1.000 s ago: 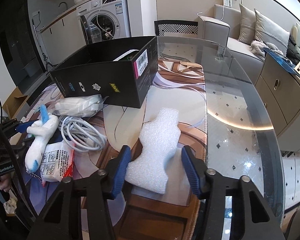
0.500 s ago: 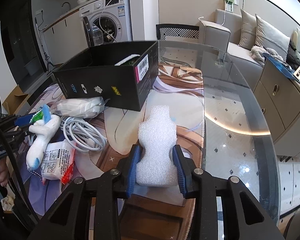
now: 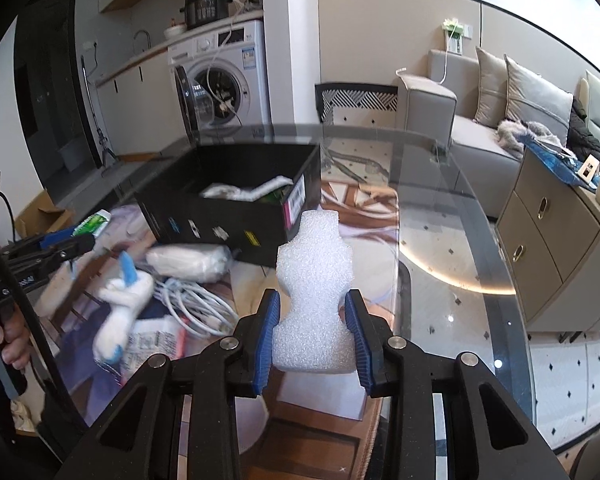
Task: Organize soft objects
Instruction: 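Carry the green packet with the left tool while the right tool carries the foam to the box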
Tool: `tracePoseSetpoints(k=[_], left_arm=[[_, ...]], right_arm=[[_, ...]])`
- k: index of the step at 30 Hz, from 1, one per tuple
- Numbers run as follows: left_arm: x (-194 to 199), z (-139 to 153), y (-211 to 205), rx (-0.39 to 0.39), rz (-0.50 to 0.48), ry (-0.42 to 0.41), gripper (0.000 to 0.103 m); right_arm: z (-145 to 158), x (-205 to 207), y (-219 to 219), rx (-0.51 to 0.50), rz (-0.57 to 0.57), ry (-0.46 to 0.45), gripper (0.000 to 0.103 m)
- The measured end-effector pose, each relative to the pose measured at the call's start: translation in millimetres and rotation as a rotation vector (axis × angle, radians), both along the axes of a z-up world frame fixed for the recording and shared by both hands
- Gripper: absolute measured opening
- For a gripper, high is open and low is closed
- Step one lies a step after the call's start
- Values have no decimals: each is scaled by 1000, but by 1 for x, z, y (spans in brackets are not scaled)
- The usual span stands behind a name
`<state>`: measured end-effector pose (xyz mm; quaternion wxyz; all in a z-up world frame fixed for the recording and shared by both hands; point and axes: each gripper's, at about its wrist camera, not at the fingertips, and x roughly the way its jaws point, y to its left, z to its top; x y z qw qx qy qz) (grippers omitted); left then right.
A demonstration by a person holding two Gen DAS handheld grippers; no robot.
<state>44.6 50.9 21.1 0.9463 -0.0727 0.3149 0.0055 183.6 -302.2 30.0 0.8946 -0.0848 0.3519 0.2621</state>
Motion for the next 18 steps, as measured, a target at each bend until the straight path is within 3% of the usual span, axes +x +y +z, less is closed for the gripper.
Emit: tracePoseSetpoints(k=[7, 18], left_arm=[[5, 23, -3, 2, -27, -55, 42], [19, 56, -6, -1, -62, -126, 42]], right_arm=[[31, -8, -16, 135, 2, -24, 34], [74, -18, -16, 196, 23, -97, 34]])
